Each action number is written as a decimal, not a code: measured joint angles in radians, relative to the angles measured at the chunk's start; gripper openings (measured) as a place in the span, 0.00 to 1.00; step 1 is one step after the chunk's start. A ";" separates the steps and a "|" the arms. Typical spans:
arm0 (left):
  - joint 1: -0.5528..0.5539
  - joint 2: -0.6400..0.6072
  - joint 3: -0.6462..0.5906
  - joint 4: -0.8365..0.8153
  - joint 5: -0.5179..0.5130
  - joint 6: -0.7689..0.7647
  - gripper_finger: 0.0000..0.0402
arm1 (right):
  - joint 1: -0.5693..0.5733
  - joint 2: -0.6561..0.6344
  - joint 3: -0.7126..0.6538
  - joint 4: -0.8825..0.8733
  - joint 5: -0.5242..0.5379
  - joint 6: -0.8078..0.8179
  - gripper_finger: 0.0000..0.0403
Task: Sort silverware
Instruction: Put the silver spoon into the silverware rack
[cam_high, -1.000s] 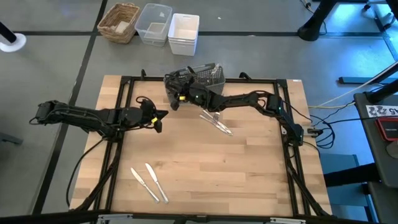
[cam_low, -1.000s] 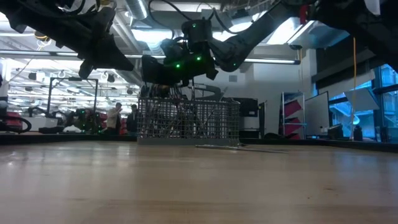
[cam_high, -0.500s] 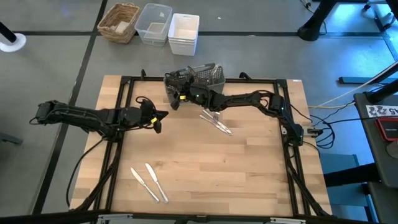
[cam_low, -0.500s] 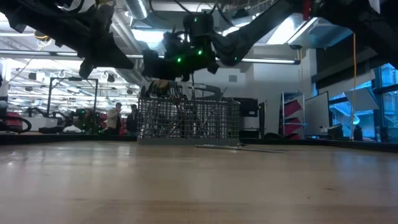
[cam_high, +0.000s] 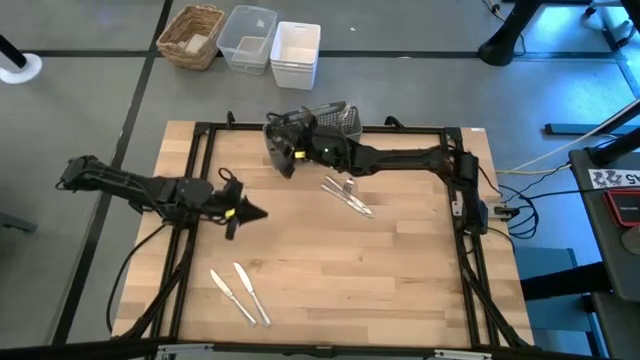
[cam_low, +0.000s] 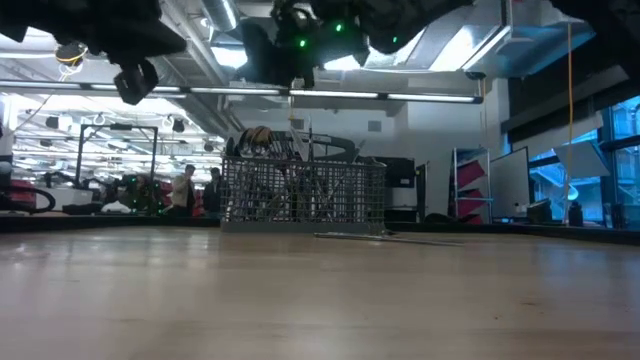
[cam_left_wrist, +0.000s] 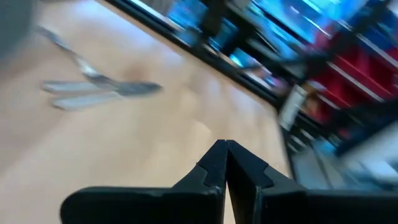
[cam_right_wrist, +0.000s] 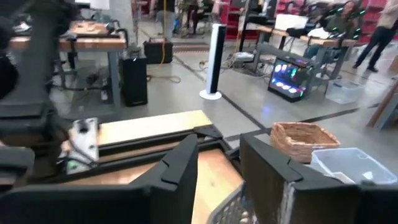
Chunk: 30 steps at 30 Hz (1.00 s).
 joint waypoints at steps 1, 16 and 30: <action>-0.020 0.001 0.000 -0.002 0.028 -0.003 0.00 | 0.008 -0.012 0.000 -0.019 0.000 0.000 0.30; -0.427 0.116 0.001 -0.029 0.157 -0.164 0.00 | 0.135 -0.273 0.000 -0.566 -0.004 0.004 0.30; -0.514 0.645 0.356 -0.449 0.151 0.321 0.03 | 0.281 -0.433 0.000 -0.735 -0.041 0.158 0.30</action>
